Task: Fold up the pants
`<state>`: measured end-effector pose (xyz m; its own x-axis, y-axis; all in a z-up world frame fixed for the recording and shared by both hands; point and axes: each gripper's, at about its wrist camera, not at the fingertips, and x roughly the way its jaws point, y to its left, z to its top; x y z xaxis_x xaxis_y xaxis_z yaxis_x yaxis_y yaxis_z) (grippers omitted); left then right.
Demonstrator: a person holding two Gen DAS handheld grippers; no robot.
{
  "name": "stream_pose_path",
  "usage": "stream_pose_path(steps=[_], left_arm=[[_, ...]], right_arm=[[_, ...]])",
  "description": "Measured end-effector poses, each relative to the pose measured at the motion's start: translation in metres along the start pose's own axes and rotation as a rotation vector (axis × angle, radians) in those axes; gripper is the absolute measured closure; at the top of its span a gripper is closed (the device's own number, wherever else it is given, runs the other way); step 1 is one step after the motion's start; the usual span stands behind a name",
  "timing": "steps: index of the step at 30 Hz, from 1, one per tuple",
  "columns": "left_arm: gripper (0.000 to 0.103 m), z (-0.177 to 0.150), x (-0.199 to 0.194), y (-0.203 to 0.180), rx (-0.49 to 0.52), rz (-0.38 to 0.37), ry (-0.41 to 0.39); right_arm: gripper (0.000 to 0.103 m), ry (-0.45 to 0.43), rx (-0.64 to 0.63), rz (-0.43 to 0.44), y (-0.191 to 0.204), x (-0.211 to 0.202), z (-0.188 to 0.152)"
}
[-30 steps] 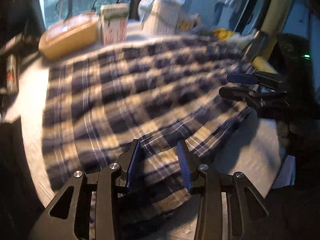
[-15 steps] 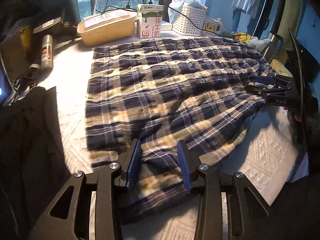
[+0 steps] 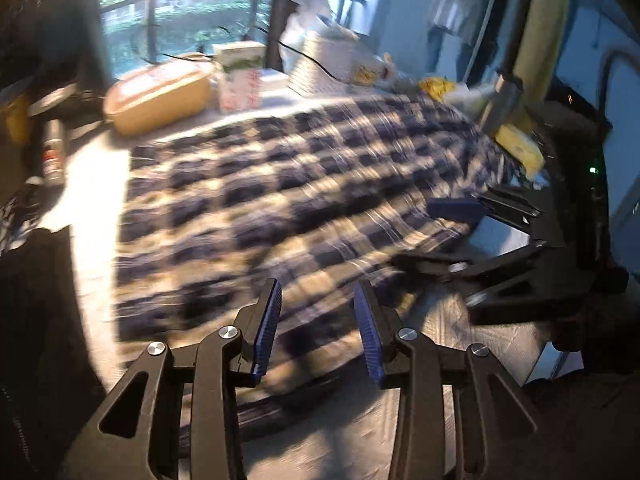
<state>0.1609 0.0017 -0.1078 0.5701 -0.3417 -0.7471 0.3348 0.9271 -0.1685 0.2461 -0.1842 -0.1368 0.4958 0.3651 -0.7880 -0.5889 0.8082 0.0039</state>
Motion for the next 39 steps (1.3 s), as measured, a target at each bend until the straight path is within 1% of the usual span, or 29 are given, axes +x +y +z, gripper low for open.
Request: stream_pose_path(steps=[2,3,7,10,12,14,16,17,19,23,25,27,28,29,30,31,34,35,37,38,39], left_arm=[[0.066,-0.005,0.014,-0.004,0.010,0.021,0.051],[0.066,-0.009,0.018,-0.004,0.004,0.026,0.067],[0.066,-0.015,0.012,0.003,-0.007,0.015,0.068],[0.066,-0.019,0.004,0.011,-0.010,0.016,0.086],[0.066,-0.016,-0.001,0.021,-0.031,0.013,0.102],[0.066,-0.010,-0.006,0.032,-0.039,0.025,0.091],[0.066,0.003,-0.009,0.043,-0.025,0.072,0.071],[0.066,0.013,-0.009,0.050,-0.018,0.098,0.057],[0.066,0.029,-0.008,0.060,-0.015,0.115,0.032],[0.065,0.068,-0.002,0.075,0.002,0.155,-0.020],[0.064,0.088,0.007,0.084,0.016,0.146,-0.034],[0.062,0.105,0.025,0.093,0.019,0.130,-0.027],[0.062,0.111,0.035,0.098,0.012,0.122,-0.014],[0.062,0.116,0.045,0.103,0.001,0.116,0.003],[0.062,0.122,0.056,0.107,-0.011,0.112,0.023],[0.062,0.128,0.067,0.110,-0.018,0.109,0.041],[0.062,0.140,0.089,0.110,0.020,0.094,0.064],[0.062,0.142,0.097,0.110,0.032,0.107,0.077],[0.062,0.144,0.116,0.116,0.038,0.156,0.112],[0.060,0.144,0.124,0.122,0.031,0.187,0.131],[0.057,0.144,0.126,0.125,0.022,0.192,0.125]], right_arm=[[0.030,0.038,-0.040,-0.056,0.008,0.012,-0.005],[0.030,0.038,-0.047,-0.063,0.007,0.014,-0.007],[0.027,0.043,-0.051,-0.080,-0.002,0.009,-0.014],[0.027,0.051,-0.027,-0.059,-0.017,0.002,-0.022],[0.026,0.068,-0.012,-0.045,-0.028,-0.003,-0.025],[0.026,0.072,0.024,-0.028,-0.039,-0.010,-0.026],[0.026,0.050,0.083,0.012,-0.054,-0.019,-0.021],[0.026,0.023,0.102,0.018,-0.062,-0.025,-0.015],[0.026,-0.015,0.105,-0.006,-0.074,-0.031,-0.002],[0.026,-0.046,0.097,-0.100,-0.098,-0.027,0.028],[0.026,-0.053,0.115,-0.115,-0.112,-0.020,0.043],[0.028,-0.042,0.140,-0.136,-0.128,-0.009,0.056],[0.054,-0.034,0.143,-0.147,-0.135,-0.002,0.062],[0.084,-0.018,0.133,-0.152,-0.140,0.006,0.069],[0.086,-0.002,0.130,-0.167,-0.142,0.014,0.073],[0.086,0.005,0.124,-0.171,-0.144,0.018,0.078],[0.086,0.037,0.093,-0.155,-0.143,0.038,0.091],[0.086,0.054,0.086,-0.154,-0.143,0.046,0.094],[0.086,0.098,0.084,-0.162,-0.148,0.064,0.097],[0.086,0.121,0.091,-0.165,-0.151,0.073,0.098],[0.086,0.138,0.100,-0.161,-0.156,0.081,0.098]])
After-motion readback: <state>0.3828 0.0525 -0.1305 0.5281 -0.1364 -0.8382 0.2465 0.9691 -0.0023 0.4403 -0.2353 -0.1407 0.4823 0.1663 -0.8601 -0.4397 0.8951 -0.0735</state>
